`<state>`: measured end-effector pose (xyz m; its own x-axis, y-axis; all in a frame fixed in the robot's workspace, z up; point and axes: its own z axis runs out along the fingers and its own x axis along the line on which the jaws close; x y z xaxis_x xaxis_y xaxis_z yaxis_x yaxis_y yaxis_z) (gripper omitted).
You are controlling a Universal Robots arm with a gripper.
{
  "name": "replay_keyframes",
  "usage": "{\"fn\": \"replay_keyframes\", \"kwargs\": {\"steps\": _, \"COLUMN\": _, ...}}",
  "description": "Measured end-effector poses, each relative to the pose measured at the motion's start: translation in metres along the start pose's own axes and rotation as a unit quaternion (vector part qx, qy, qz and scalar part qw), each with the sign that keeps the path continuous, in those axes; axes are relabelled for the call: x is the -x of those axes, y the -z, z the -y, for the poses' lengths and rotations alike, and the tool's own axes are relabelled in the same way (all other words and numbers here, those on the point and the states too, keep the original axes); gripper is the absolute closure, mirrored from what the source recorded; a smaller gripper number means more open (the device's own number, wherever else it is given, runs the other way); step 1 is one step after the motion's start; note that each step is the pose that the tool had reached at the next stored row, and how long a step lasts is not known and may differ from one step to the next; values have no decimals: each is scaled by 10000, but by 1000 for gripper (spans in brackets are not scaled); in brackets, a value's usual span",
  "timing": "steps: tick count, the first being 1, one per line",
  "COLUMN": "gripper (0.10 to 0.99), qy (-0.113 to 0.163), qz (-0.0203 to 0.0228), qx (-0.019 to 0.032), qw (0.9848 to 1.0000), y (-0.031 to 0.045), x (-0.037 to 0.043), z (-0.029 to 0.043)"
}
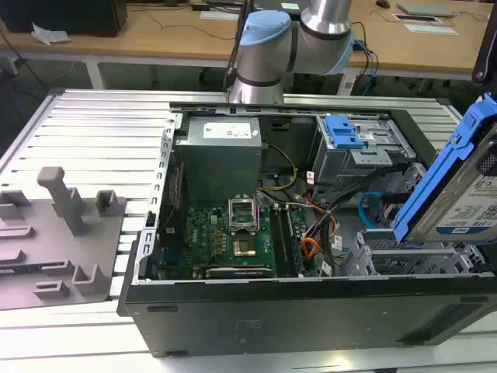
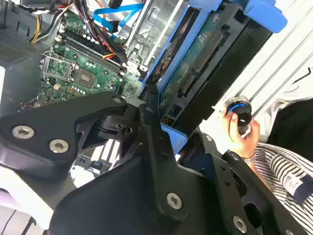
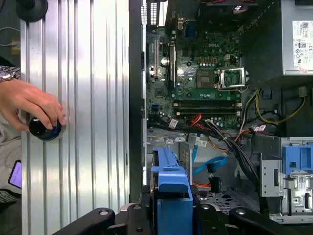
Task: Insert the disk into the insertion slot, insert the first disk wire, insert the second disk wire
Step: 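Insert the disk into the insertion slot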
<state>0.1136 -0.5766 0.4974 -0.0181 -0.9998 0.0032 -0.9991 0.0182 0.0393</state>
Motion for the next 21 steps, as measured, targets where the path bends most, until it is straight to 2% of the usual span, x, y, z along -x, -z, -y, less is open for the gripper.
{"fn": "replay_keyframes", "kwargs": {"steps": 3, "gripper": 722, "qy": 0, "qz": 0, "qx": 0, "qw": 10000, "y": -55, "x": 0, "z": 2}}
{"fn": "replay_keyframes", "kwargs": {"steps": 21, "gripper": 722, "qy": 0, "qz": 0, "qx": 0, "qw": 10000, "y": -197, "x": 1, "z": 8}}
